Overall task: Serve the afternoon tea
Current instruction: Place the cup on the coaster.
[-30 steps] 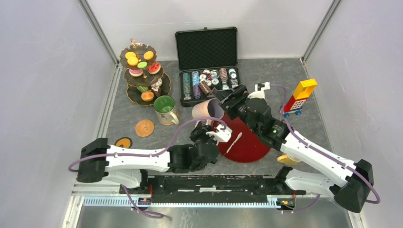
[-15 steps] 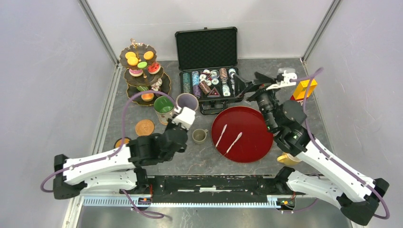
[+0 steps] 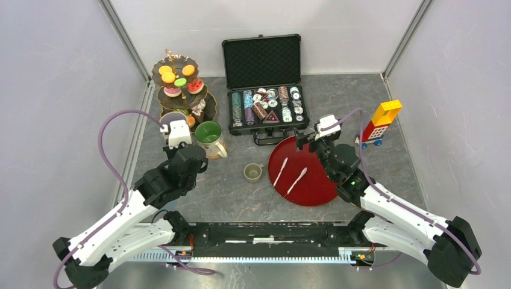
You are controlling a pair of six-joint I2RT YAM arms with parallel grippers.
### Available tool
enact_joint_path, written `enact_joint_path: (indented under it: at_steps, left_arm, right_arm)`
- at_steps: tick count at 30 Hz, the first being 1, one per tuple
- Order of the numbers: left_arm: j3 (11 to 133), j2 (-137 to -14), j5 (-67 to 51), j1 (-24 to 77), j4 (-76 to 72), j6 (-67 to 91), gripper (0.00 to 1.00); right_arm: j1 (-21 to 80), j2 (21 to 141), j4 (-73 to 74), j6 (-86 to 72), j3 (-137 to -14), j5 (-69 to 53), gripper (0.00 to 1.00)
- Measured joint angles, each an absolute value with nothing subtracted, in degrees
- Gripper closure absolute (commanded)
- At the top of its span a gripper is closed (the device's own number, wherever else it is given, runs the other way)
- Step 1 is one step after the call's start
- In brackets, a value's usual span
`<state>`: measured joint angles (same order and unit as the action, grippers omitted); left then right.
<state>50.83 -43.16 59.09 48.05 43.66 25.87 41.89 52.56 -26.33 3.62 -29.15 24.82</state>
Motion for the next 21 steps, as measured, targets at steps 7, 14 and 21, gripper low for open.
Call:
enact_joint_path:
  at_steps: [7,14,21]
  left_arm:
    - [36.6,-38.7,58.8,38.4,34.0,30.2,0.98]
    - [28.9,-40.1,52.9,29.3,25.1,33.7,0.98]
    - [23.0,-41.8,47.5,25.5,18.0,35.4,0.98]
  right_arm:
    - [41.9,52.7,-30.1,7.1,-28.8,21.7,0.02]
    - [41.1,55.7,-29.0,10.0,-28.8,22.0,0.02]
    - [41.1,55.7,-29.6,11.0,-28.6,22.1,0.02]
